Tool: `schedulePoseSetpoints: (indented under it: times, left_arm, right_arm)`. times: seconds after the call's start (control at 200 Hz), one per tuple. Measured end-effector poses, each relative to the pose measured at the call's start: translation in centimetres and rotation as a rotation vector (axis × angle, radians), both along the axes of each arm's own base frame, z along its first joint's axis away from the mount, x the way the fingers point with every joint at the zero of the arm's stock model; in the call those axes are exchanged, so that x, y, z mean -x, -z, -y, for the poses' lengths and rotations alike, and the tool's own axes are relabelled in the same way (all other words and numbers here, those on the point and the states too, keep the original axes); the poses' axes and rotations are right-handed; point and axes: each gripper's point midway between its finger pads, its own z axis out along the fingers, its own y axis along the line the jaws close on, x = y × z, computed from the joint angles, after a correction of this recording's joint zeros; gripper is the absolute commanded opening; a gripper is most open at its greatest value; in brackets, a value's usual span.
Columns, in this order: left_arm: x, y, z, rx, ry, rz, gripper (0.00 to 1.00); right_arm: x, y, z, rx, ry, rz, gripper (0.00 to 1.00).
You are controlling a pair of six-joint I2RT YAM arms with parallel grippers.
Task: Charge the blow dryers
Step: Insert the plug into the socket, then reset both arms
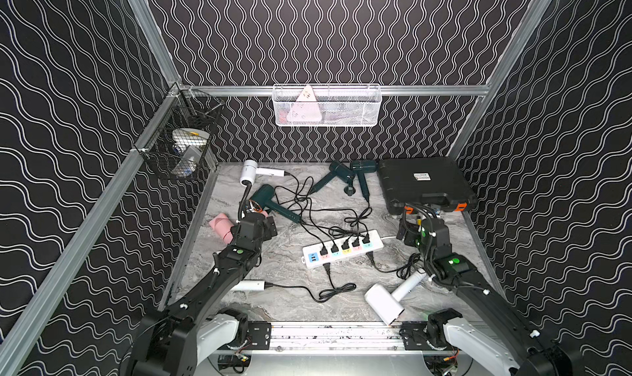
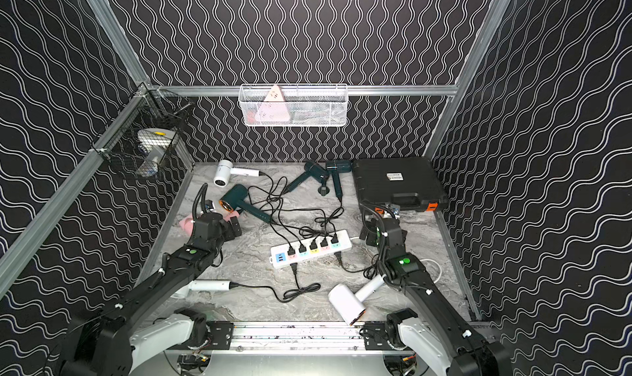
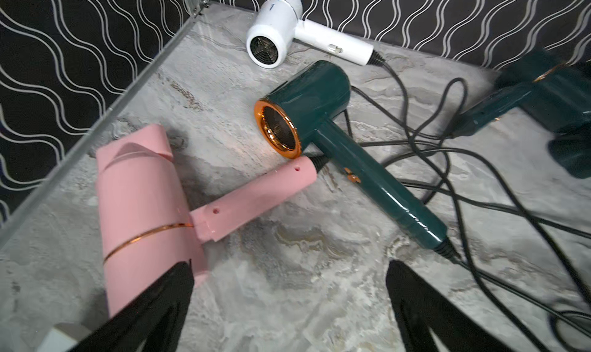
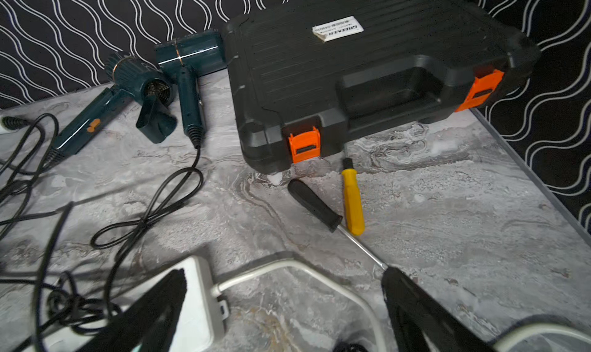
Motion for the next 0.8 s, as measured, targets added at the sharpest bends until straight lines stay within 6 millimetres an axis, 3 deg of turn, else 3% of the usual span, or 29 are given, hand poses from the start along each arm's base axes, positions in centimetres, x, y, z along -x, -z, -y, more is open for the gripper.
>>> schedulePoseSetpoints:
  times: [0.185,0.285,0.395,0.505,0.62,0.715,0.796]
  left_arm:
    - [0.5,4.0,-1.3,-0.108,0.040,-0.018,0.99]
    - [0.8,6.4,-1.6,-0.153,0.069,-0.019,0.99]
    - [-0.9,6.3,-1.9,-0.143,0.070,0.014,0.99]
    - [-3.3,5.3,-1.9,-0.144,0.082,0.071,0.99]
    - [-3.9,5.3,-2.3,-0.152,0.084,0.122,0.99]
    - [-2.7,7.8,-2.4,-0.144,0.098,0.106,0.99]
    - [-2.9,8.5,-1.6,-0.140,0.152,0.114,0.99]
  right_arm:
    - [-0.4,1.9,4.4,0.040,0.157,0.066,0.99]
    - [-0.4,4.2,7.1,0.046,0.251,0.039,0.99]
    - [-0.2,6.5,9.6,0.022,0.346,0.008,0.99]
    - [-1.2,6.7,10.4,-0.008,0.375,0.045,0.99]
    - [-2.2,6.9,11.3,-0.019,0.395,0.083,0.99]
    - [-3.4,7.1,11.0,-0.034,0.361,0.123,0.99]
    - [-4.1,7.7,10.4,-0.029,0.309,0.139,0.99]
